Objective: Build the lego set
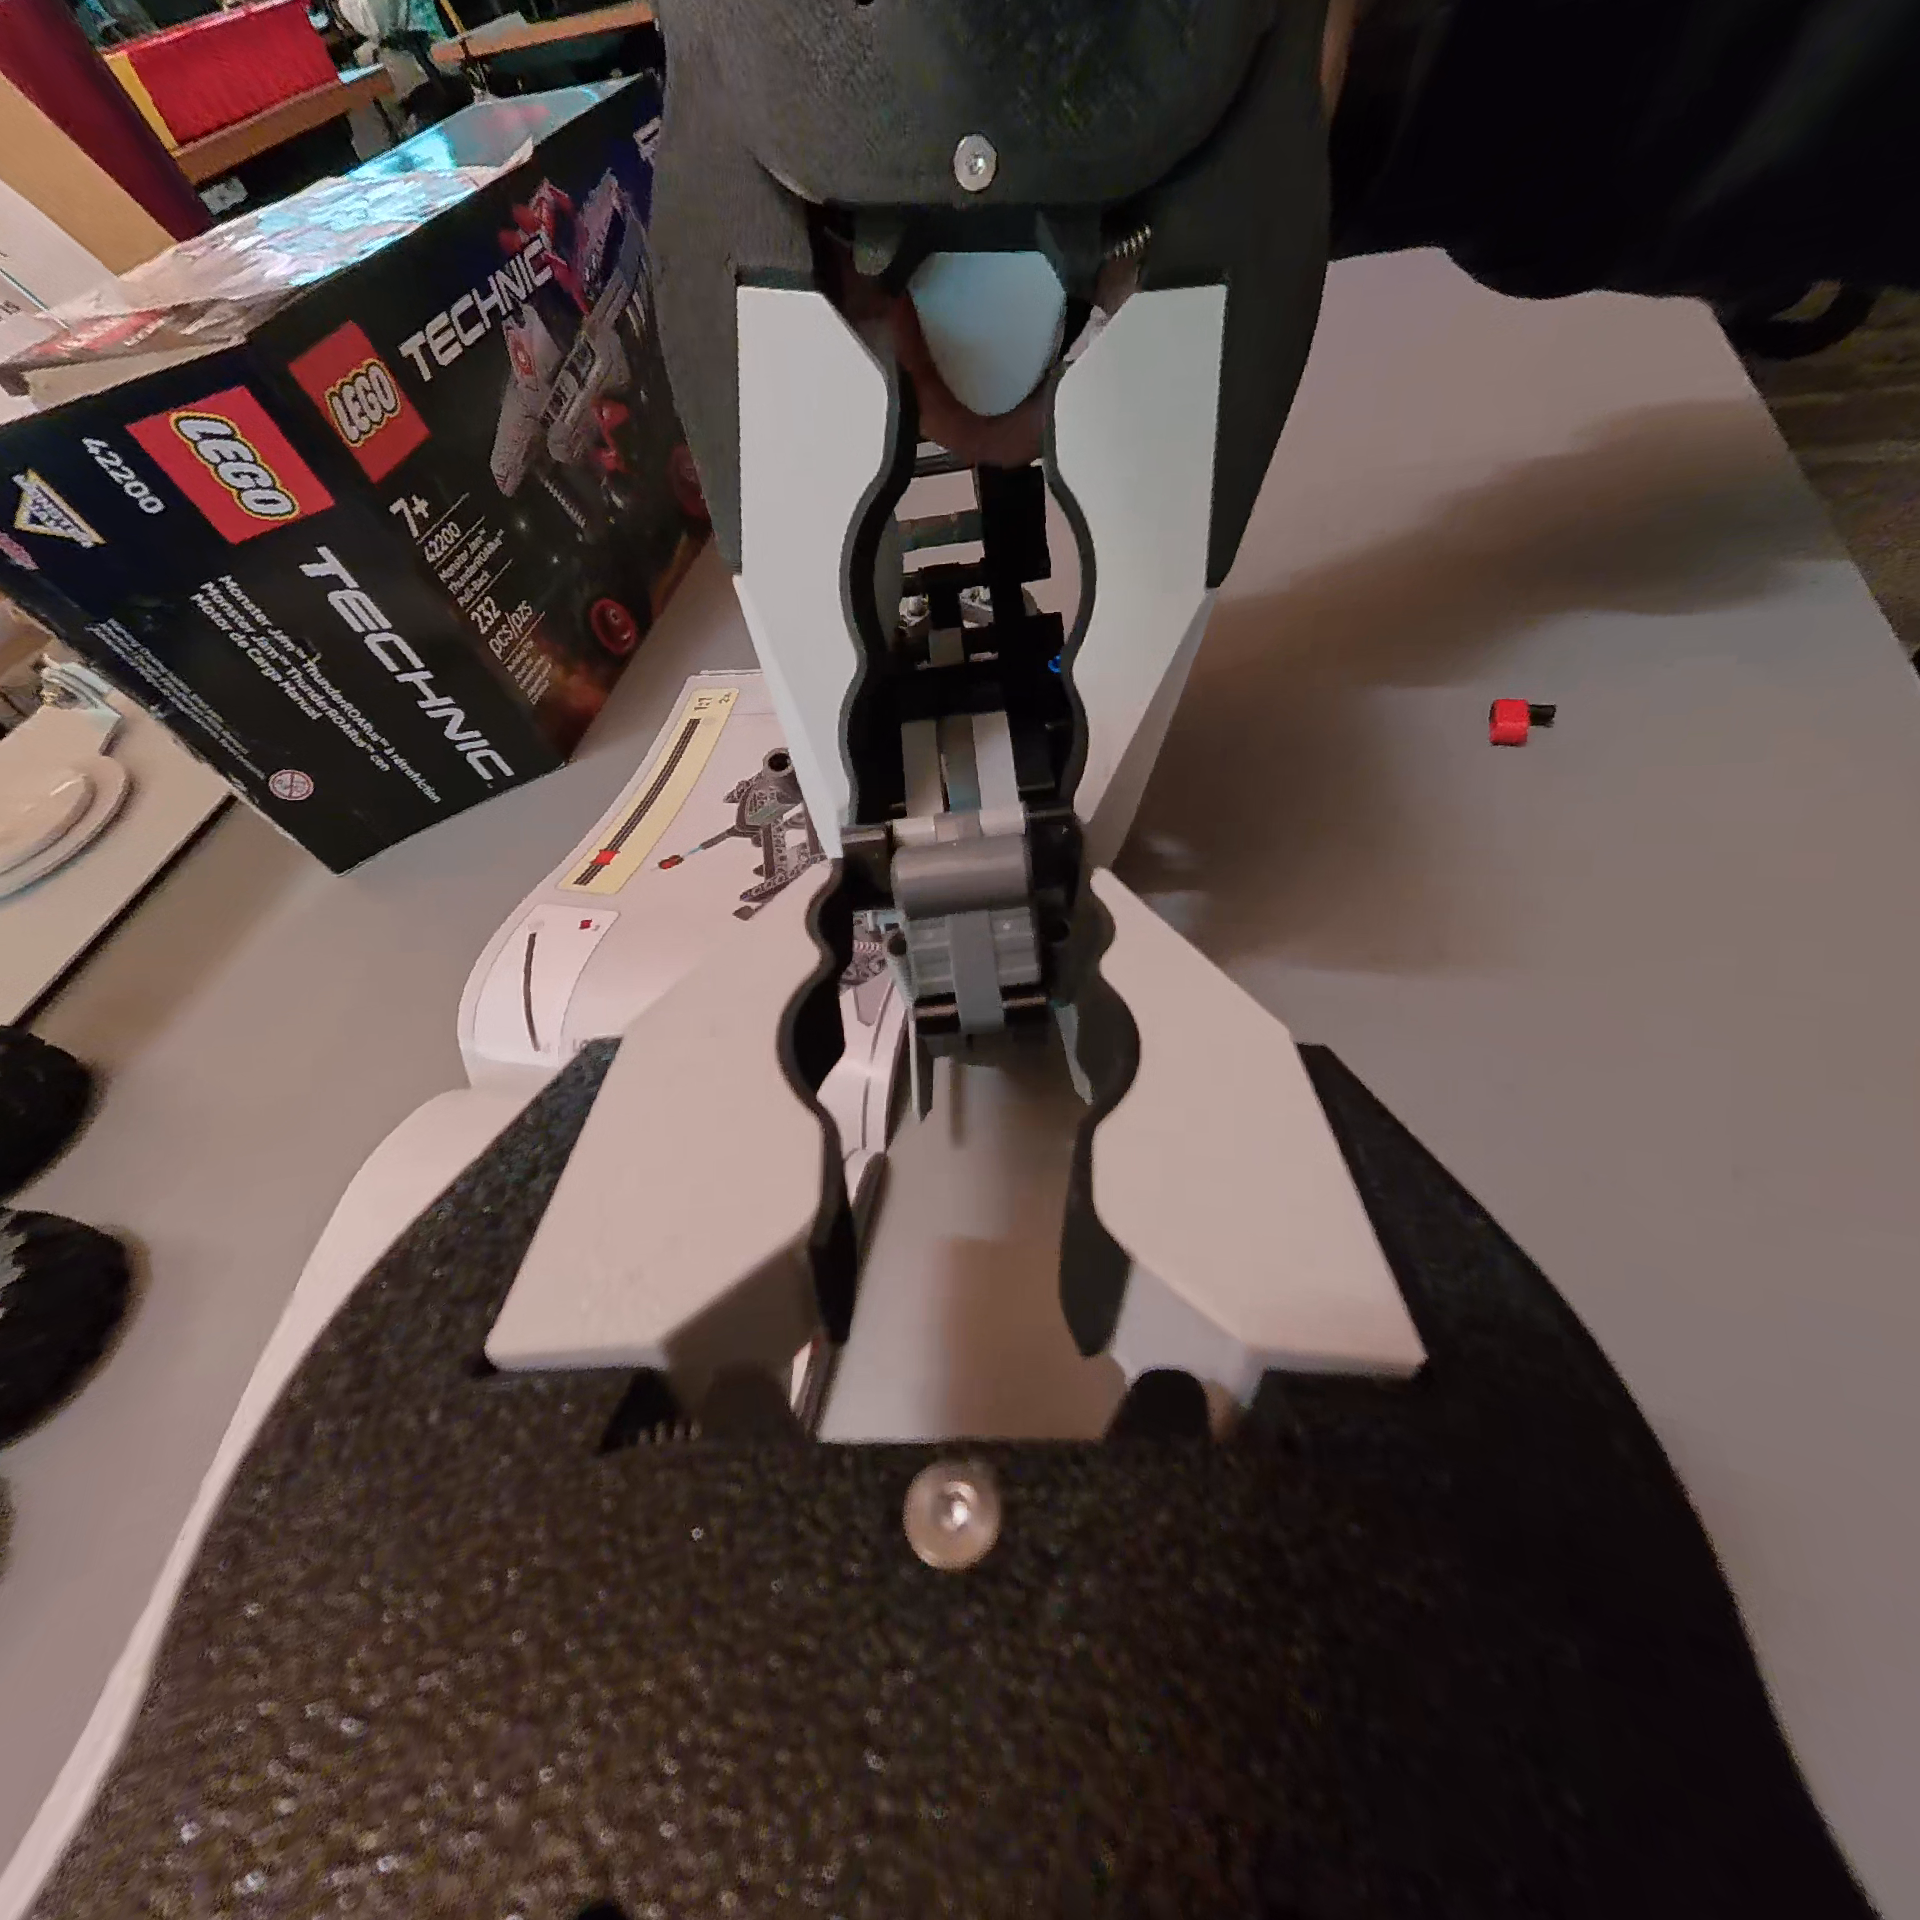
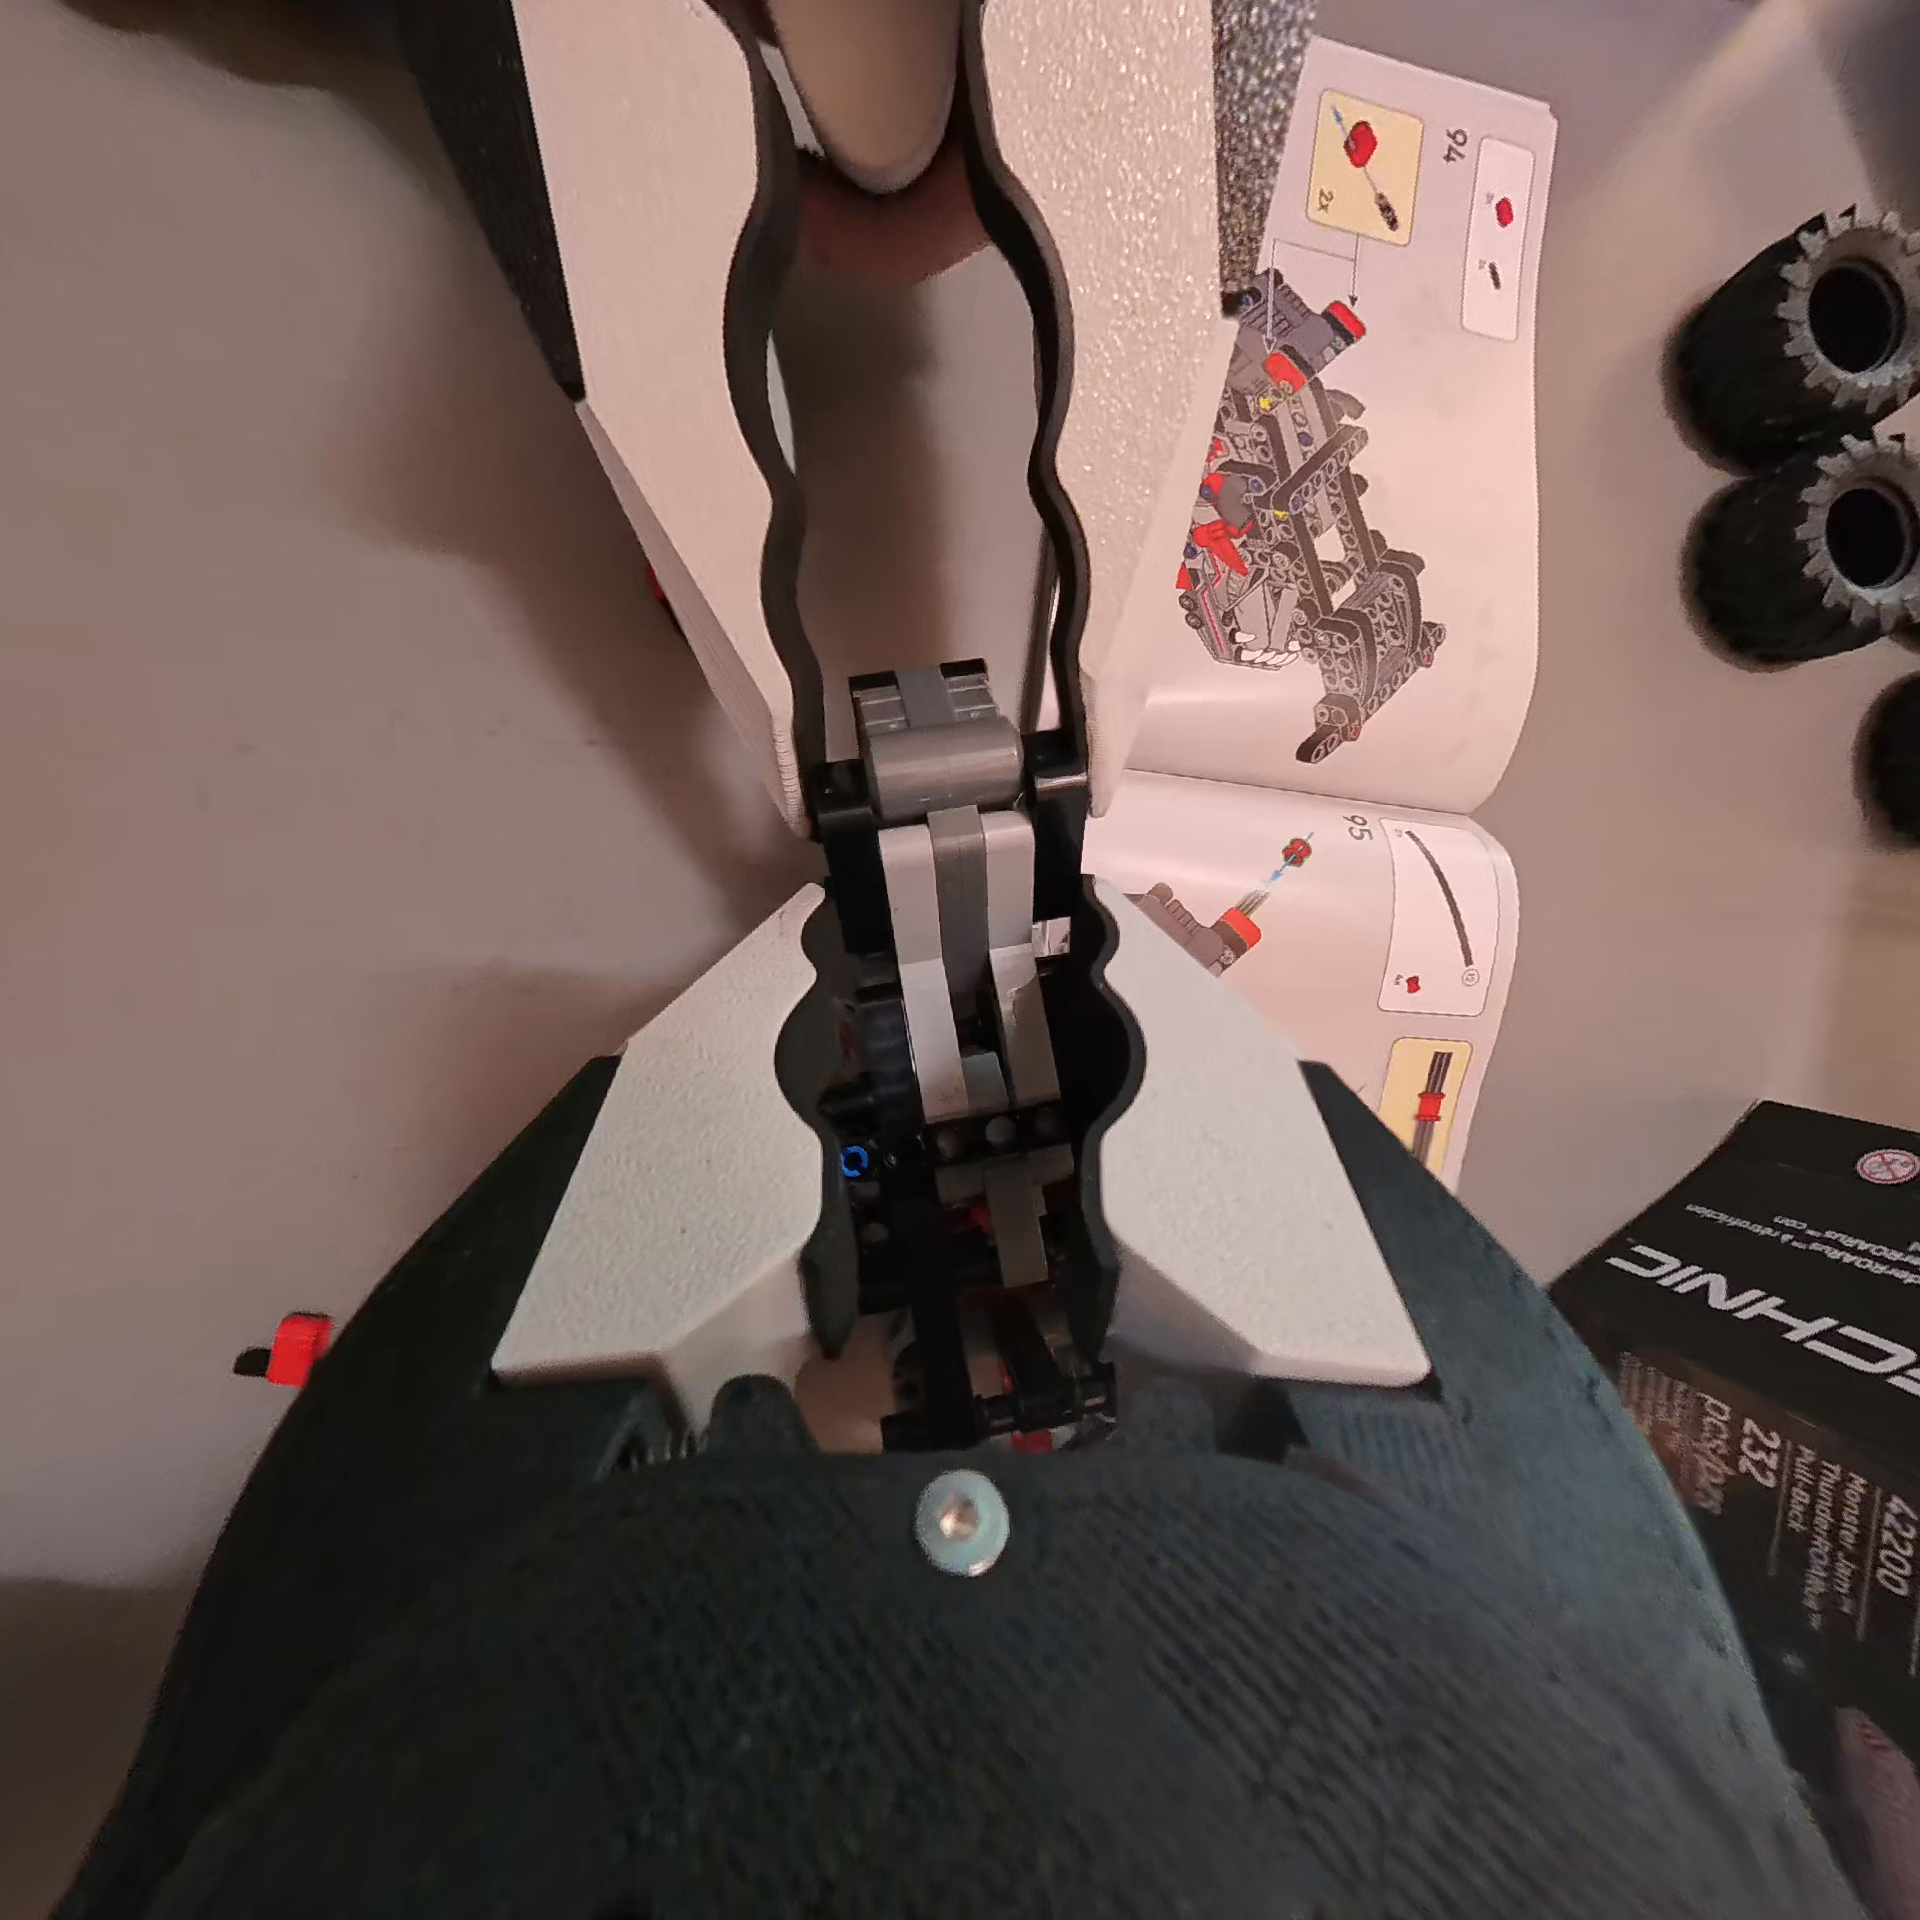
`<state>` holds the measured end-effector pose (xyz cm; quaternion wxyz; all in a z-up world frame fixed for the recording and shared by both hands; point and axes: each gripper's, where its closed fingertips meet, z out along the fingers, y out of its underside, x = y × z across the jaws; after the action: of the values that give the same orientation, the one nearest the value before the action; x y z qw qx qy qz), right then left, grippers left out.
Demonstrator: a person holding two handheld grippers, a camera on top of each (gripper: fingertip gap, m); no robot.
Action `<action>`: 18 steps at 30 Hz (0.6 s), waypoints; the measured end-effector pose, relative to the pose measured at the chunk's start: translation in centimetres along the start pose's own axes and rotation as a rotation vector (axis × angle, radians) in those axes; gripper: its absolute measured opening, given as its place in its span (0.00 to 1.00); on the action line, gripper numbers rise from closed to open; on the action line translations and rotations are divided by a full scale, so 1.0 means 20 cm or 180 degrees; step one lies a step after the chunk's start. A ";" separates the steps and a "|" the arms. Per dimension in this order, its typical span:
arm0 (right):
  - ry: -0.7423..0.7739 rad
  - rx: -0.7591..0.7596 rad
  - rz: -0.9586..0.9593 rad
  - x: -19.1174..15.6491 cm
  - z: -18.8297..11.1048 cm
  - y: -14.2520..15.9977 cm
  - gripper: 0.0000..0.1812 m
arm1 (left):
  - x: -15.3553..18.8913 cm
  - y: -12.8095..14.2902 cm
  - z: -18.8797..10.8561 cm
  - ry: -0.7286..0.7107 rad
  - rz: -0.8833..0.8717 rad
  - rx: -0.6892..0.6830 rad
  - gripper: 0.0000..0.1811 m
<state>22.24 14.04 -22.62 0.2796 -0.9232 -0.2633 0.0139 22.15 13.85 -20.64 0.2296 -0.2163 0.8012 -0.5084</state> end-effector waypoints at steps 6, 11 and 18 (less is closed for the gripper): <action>0.0190 -0.0079 0.0128 -0.05 -0.13 -0.02 0.36 | 0.06 0.00 -0.02 0.0213 0.0045 0.0039 0.22; 0.0626 0.0095 0.0620 -0.43 -0.43 0.08 0.24 | 0.07 0.00 -0.02 0.0202 -0.0063 0.0075 0.22; 0.0983 0.0627 0.1741 -0.71 -0.24 0.42 0.21 | 0.07 -0.01 -0.02 0.0171 0.0035 0.0021 0.22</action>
<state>14.86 -1.23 -24.71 0.3901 -0.9194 0.0426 -0.0263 20.84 13.23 -20.57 0.2116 -0.1973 0.8066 -0.5155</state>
